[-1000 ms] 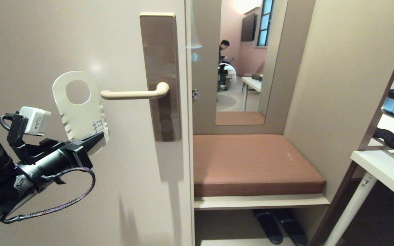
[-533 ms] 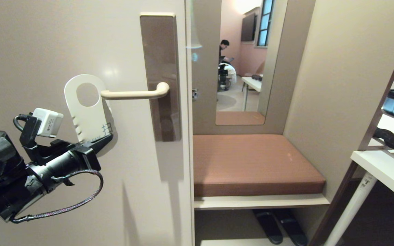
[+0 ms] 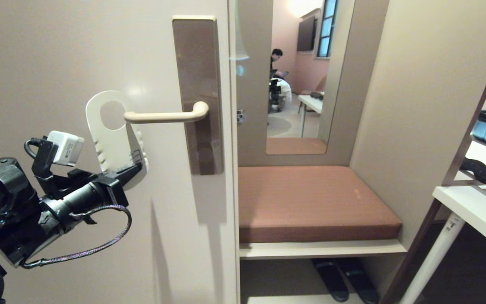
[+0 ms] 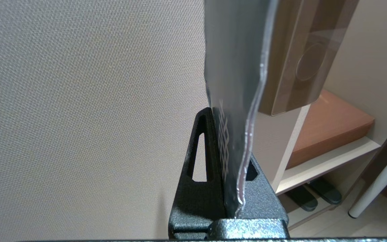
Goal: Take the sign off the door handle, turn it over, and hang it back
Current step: Hang the sign back with the other side facing out
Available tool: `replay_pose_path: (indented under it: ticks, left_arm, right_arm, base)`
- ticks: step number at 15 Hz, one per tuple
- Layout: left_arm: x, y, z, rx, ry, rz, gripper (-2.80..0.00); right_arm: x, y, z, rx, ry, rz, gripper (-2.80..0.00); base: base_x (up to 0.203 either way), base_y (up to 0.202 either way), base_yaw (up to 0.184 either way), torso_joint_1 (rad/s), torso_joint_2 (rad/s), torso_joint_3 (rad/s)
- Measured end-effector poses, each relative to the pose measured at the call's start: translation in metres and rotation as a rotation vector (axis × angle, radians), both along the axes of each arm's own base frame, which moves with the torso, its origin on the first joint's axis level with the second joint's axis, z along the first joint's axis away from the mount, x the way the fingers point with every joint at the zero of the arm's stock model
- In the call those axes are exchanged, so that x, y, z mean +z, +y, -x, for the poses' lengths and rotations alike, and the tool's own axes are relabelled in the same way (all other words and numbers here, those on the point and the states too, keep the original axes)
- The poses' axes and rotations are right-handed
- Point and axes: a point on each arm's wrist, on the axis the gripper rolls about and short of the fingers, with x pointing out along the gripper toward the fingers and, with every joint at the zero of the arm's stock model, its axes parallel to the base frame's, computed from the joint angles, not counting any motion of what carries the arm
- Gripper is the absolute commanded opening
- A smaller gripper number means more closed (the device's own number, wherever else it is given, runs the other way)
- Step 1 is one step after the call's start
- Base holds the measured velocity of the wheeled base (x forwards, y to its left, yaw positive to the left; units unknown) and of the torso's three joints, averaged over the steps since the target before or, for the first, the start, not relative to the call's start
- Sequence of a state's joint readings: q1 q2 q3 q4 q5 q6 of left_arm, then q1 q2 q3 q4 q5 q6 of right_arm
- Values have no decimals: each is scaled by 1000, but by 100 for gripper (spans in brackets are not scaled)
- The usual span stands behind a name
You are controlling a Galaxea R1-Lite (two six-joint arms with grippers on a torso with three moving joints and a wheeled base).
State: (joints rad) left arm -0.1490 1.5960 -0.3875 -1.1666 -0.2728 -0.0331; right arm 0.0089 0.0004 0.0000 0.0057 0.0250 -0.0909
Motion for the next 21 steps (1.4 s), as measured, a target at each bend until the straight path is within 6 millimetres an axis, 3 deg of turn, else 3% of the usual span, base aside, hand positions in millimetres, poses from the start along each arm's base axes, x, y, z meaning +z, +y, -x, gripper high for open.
replay_pose_path:
  ticks: [8, 21]
  left_arm:
    - [-3, -3, -12, -4, 3, -2, -280]
    - [-4, -37, -8, -93, -6, -25, -280]
  right_arm:
    - [0, 0, 0, 1, 0, 0, -280]
    - [0, 0, 0, 1, 0, 0, -280]
  base:
    - [0, 0, 0, 0, 0, 0]
    - [0, 0, 0, 0, 0, 0]
